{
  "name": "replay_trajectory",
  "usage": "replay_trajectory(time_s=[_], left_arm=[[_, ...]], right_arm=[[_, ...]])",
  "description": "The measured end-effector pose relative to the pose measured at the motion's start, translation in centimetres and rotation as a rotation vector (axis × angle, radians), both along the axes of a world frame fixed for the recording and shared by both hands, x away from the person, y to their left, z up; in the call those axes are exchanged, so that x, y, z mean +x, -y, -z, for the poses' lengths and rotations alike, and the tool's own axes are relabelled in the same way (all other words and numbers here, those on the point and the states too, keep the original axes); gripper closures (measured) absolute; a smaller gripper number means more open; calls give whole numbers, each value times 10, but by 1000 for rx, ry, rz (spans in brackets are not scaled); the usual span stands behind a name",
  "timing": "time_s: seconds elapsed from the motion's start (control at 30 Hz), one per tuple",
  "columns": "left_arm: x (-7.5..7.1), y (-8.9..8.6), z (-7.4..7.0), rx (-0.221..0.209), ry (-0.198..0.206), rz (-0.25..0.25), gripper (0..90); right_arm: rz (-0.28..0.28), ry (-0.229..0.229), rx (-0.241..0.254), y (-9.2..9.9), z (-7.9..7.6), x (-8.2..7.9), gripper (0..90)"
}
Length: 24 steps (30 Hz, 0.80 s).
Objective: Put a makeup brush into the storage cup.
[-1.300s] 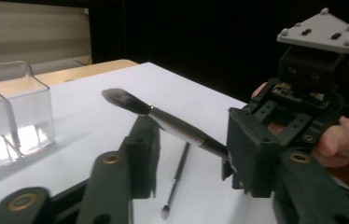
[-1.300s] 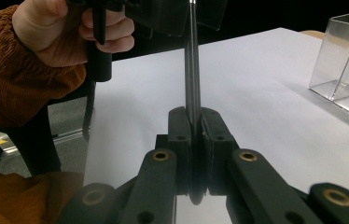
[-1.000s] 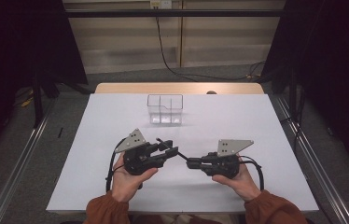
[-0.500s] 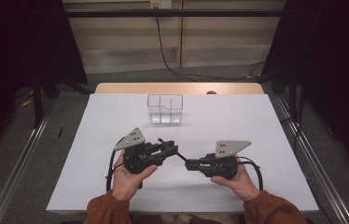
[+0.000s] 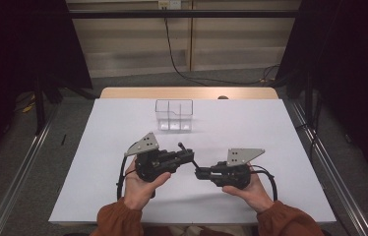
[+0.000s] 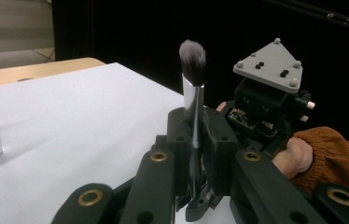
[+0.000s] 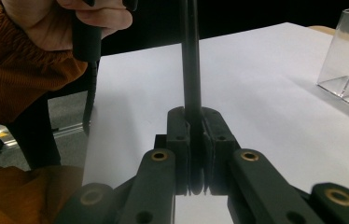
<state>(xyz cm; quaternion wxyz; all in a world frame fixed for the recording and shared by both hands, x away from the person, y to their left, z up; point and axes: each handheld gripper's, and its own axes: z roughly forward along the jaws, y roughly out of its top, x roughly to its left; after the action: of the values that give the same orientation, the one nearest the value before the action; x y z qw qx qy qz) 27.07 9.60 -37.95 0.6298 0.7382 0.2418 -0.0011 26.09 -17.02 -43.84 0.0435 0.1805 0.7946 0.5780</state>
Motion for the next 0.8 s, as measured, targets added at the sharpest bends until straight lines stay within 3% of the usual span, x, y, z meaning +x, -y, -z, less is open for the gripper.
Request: replay_trajectory(time_s=[0.3, 0.8], left_arm=[[-1, 1, -1, -5, 6, 2, 839], [-1, 3, 0, 23, 14, -9, 839]], right_arm=[[5, -6, 8, 1, 0, 0, 786], [33, -1, 37, 3, -3, 0, 681]])
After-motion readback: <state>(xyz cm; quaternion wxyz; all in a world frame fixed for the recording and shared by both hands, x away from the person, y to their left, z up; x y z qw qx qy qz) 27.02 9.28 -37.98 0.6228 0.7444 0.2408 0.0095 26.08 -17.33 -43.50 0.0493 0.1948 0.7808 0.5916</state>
